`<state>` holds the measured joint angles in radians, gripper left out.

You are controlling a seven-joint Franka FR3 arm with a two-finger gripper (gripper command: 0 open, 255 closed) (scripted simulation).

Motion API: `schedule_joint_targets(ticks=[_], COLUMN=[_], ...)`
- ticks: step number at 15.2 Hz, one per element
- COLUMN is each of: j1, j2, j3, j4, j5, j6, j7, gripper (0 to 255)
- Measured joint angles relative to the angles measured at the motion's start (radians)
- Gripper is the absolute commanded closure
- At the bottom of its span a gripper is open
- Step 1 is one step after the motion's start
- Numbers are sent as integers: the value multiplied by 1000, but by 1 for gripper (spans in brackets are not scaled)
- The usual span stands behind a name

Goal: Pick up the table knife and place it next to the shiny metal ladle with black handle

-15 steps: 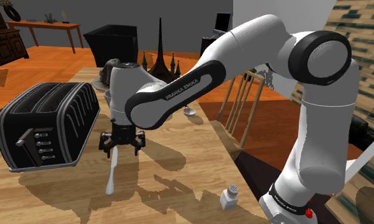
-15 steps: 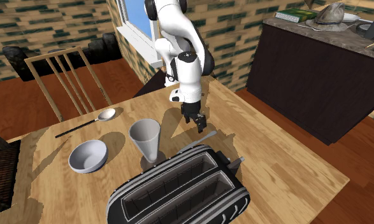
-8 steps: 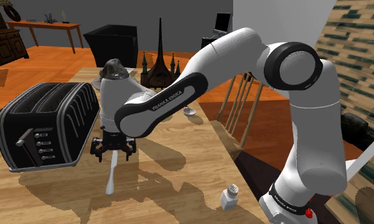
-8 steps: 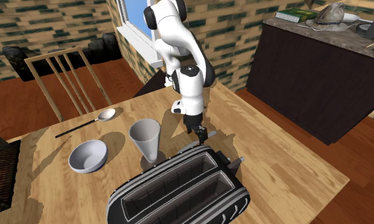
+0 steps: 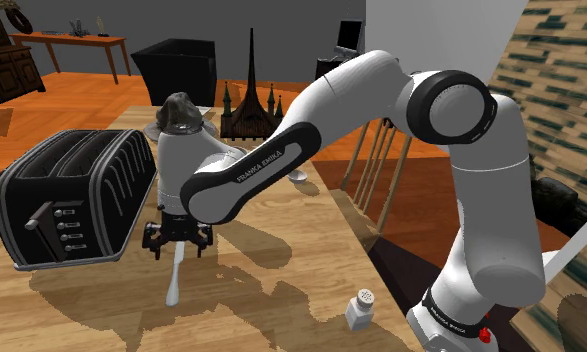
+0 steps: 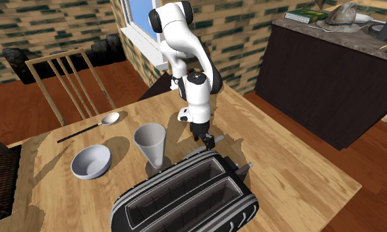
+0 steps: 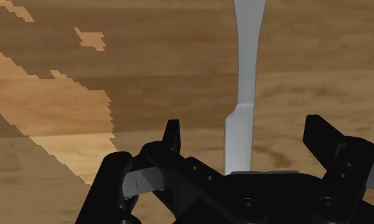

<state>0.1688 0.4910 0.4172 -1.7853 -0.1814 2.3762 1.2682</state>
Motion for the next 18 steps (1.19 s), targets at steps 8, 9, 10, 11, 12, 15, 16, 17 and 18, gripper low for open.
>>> schedule_joint_targets(ticks=[8,9,10,11,12,15,16,17,18], j1=[-2,-1,-1,-1,0,-3,-5,-7,-9], j2=[-7,-6,-5,-4,-3,-14,-22,-29,-36], j3=[-1,-1,-1,0,0,5,7,10,12], j4=[-1,-1,-1,0,1,8,11,13,19], j5=[0,0,0,0,0,7,11,15,19], j6=[-19,-11,-7,-5,-4,-21,-31,-40,-52], j7=[1,1,1,1,1,-4,-5,-8,-10], gripper=[255,255,255,255,255,255,255,255,255])
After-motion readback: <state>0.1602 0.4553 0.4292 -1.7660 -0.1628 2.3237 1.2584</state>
